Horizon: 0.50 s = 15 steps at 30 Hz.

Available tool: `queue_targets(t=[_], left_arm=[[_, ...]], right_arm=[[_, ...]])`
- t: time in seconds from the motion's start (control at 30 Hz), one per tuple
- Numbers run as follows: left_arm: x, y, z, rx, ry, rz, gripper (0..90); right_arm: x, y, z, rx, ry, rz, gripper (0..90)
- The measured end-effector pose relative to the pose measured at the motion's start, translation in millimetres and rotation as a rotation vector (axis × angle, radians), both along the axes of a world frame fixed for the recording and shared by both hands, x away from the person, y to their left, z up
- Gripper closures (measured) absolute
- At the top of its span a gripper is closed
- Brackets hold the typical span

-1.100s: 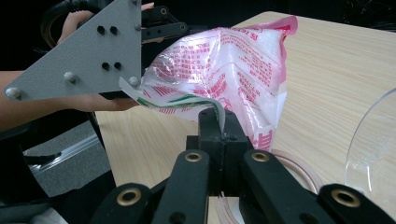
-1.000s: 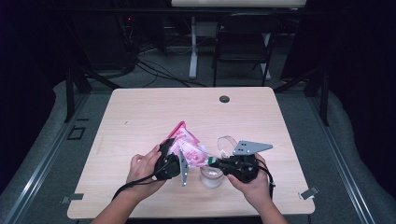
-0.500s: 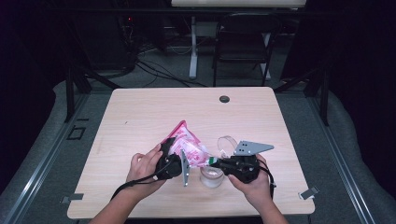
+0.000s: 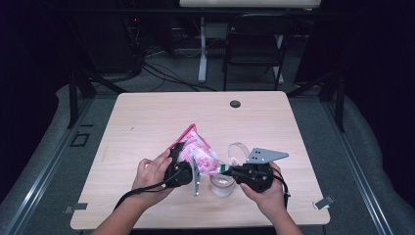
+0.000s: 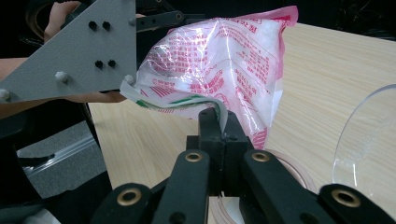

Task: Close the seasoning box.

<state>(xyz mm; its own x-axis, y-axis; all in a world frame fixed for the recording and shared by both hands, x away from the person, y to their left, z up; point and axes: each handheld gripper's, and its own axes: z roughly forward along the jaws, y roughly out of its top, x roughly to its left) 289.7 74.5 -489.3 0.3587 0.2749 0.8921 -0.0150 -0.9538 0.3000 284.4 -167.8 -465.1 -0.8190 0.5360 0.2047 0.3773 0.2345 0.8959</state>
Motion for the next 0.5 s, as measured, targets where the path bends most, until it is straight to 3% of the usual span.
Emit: queue_targets(t=[0.5], left_arm=[[-3.8,-2.8,0.4,0.03,-0.018,-0.009,59.7]], right_arm=[[-1.9,-1.6,-2.4,-0.003,0.001,0.0,90.0]])
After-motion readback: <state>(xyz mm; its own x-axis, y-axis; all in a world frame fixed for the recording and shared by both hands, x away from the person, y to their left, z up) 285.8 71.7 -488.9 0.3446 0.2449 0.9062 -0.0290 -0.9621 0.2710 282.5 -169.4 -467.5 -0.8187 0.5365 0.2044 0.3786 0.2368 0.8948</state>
